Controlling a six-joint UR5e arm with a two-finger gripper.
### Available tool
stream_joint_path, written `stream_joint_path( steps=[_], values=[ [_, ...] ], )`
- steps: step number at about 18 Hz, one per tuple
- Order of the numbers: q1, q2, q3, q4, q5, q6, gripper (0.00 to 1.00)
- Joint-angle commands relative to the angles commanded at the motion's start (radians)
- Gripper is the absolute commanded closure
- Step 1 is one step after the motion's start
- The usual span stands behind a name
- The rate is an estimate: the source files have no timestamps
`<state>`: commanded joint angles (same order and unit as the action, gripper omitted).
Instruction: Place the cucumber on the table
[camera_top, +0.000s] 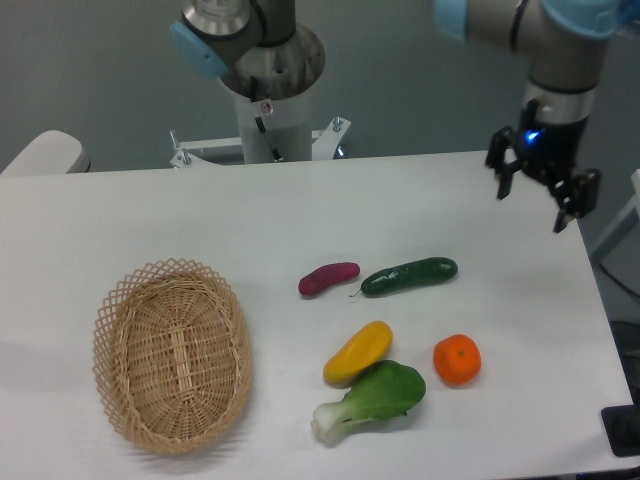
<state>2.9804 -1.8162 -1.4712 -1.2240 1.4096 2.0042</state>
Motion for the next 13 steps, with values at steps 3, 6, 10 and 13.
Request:
stream_joint_path(
  steps=[3, 6, 10, 13],
  values=[
    [0.038, -0.002, 0.012, -0.005, 0.011, 0.117, 0.00],
    [0.064, -0.008, 0.015, 0.000, 0.015, 0.201, 0.00],
    [0.081, -0.009, 0.012, 0.003, 0.043, 0.254, 0.00],
    [0.080, -0.009, 0.008, 0.004, 0.049, 0.254, 0.00]
  ],
)
